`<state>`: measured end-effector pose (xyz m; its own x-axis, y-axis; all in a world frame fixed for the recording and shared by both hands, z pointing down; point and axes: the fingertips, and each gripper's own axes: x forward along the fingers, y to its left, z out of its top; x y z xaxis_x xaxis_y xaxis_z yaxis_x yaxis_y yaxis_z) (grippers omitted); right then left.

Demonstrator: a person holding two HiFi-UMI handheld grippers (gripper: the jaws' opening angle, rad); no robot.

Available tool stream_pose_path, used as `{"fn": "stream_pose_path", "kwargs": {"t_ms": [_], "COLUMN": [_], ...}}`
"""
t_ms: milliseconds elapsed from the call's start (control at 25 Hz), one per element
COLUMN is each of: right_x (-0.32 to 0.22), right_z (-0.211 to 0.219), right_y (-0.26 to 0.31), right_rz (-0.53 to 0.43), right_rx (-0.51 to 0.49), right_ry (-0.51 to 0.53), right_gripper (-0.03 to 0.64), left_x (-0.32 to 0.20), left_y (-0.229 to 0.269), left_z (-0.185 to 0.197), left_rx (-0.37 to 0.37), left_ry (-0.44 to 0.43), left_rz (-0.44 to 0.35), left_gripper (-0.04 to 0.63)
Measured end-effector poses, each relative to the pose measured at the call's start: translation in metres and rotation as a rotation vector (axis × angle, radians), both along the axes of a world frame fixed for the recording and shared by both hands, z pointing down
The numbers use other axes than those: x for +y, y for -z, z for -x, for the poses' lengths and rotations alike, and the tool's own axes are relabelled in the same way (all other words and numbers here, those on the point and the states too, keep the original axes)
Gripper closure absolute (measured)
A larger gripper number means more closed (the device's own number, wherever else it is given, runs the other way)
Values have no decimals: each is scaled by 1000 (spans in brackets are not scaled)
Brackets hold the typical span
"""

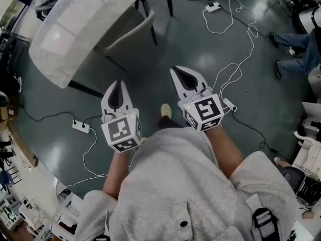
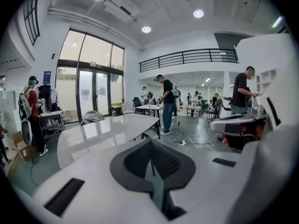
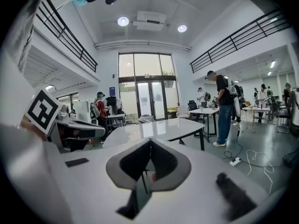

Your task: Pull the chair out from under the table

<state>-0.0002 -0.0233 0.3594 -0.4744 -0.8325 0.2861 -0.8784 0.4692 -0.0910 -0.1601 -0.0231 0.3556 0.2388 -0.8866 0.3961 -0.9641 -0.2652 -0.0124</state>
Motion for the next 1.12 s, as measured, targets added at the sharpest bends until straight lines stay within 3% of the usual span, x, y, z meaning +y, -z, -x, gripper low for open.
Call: {"fn": "stream_pose_path", "kwargs": {"t_ms": [520,1120], "right_x": [-27,-69], "right_z": [-33,-39], "right_y": [7,-2], "right_rz": [-22,-28], "right_rx": [-14,22], "right_ry": [39,19], "right_gripper": [592,592], "left_x": [-26,-71], "left_y": [10,-6], "left_z": [-32,-26], "left_rx": [-30,-39], "left_ry": [29,15], "left_rz": [-27,-22], "left_gripper": [583,583]}}
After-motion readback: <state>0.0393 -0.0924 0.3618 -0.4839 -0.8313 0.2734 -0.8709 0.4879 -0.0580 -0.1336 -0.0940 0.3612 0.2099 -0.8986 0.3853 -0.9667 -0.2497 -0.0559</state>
